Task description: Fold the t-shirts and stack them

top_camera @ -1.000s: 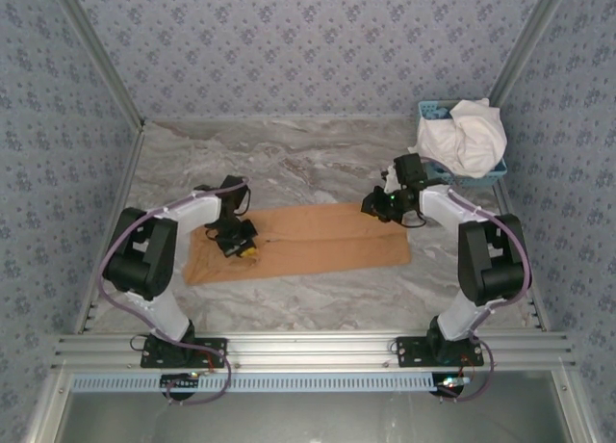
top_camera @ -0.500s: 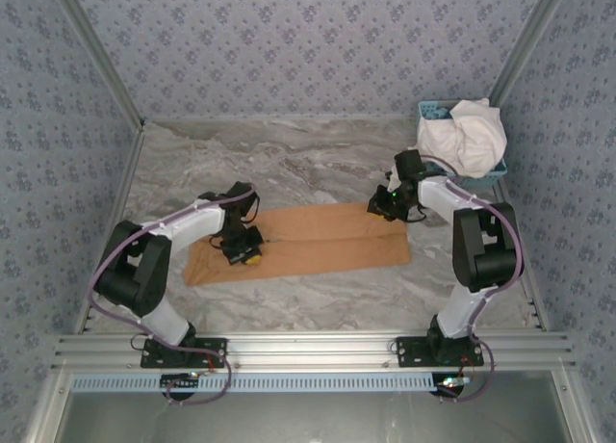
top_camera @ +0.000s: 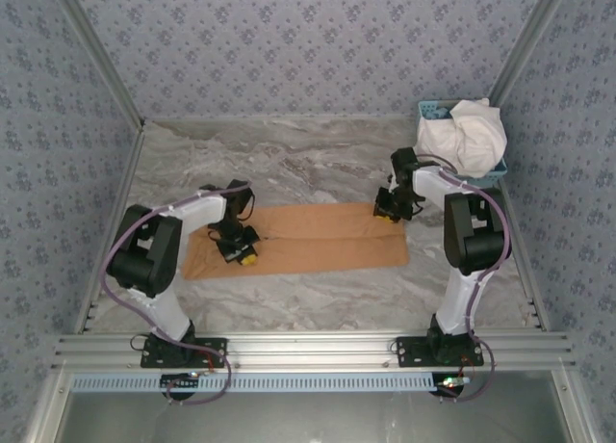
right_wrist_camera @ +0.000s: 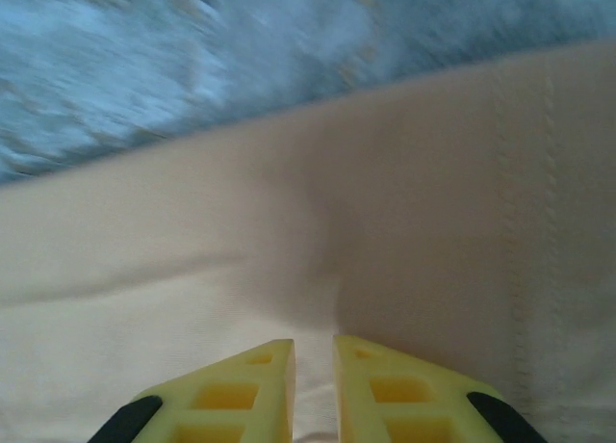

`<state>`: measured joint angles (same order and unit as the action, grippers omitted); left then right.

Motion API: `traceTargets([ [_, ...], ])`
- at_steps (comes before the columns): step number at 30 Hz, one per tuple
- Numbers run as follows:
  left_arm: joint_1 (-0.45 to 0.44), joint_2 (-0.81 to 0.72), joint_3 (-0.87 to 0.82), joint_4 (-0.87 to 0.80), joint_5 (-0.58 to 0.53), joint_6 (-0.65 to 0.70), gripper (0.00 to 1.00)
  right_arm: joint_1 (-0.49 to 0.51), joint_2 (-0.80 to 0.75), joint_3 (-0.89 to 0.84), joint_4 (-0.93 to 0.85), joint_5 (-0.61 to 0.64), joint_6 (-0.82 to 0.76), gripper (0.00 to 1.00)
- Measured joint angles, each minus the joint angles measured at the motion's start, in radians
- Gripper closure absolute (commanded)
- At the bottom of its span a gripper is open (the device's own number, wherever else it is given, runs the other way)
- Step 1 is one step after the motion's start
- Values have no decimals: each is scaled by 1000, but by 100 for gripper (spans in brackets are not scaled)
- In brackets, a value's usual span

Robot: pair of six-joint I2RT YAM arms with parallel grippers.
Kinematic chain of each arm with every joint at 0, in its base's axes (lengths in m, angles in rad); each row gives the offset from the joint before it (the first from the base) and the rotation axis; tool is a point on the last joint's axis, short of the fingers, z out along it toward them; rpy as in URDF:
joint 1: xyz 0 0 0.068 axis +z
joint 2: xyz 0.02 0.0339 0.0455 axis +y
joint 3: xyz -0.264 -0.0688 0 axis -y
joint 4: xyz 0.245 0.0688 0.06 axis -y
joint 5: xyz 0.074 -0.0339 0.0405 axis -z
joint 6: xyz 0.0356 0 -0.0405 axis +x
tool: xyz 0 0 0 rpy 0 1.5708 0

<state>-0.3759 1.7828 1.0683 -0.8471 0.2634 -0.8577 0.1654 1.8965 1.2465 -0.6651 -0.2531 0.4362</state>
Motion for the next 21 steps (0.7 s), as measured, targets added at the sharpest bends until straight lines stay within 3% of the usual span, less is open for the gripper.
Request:
traceTargets([
  [6,83,238,336,-132,-7,48,94,-19,-119,-171,2,34,112,81],
  [13,105,626,1001,-125,-13,63,91,21,-338,-438,70,27,370,82],
  [16,89,799,1295,-106,15,43,90,104,-387,-498,130,12,497,82],
  [21,47,1054,1721,-64,77,-37,86,326,-374,-510,238,-30,712,82],
])
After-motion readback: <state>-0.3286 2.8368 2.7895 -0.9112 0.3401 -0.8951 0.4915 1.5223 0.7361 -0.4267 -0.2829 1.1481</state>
